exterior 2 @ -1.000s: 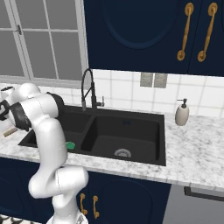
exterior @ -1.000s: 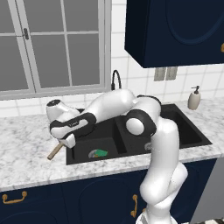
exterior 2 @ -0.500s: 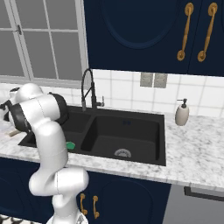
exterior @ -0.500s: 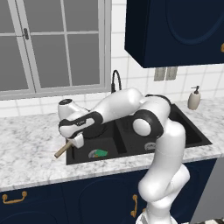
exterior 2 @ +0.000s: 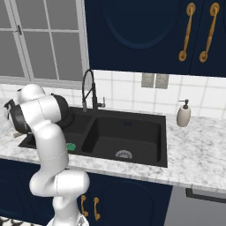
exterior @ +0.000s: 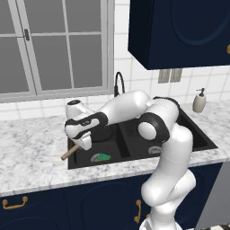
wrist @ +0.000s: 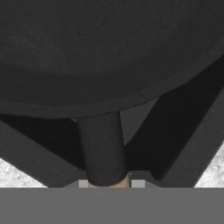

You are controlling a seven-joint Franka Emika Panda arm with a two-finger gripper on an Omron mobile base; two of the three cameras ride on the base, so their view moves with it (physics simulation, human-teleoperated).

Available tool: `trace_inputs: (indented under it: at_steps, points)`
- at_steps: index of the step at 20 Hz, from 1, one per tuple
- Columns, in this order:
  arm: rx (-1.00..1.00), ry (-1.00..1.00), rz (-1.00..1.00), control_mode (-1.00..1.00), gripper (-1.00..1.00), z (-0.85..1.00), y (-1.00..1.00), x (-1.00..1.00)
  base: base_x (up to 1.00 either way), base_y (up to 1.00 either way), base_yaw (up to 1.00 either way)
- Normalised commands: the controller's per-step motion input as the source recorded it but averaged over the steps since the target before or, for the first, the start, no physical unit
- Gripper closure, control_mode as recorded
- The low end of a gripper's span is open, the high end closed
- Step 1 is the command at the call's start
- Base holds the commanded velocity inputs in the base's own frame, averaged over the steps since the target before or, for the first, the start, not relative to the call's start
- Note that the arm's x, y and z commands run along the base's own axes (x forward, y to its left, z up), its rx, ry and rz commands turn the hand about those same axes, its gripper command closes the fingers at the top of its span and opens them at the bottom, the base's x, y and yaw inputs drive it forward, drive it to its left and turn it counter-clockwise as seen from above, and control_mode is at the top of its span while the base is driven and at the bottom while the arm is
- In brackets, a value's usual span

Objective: Pick the pan and sponge and place them into the sink. Then turn on the water.

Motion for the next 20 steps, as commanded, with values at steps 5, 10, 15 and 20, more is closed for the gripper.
trace_inputs:
  at_steps: [5,10,15,20]
  points:
    - [0.0,0.07,0.0,-1.0,1.0,-0.07,-0.3,0.01,0.0,0.0,0.0]
    - [0.01,0.02,0.0,-1.0,1.0,-0.21,-0.2,0.05,0.0,0.0,0.0]
    - [0.01,0.01,0.0,-1.0,1.0,-0.41,0.0,0.02,0.0,0.0,0.0]
    - [0.01,0.02,0.0,-1.0,1.0,-0.38,0.0,0.12,0.0,0.0,0.0]
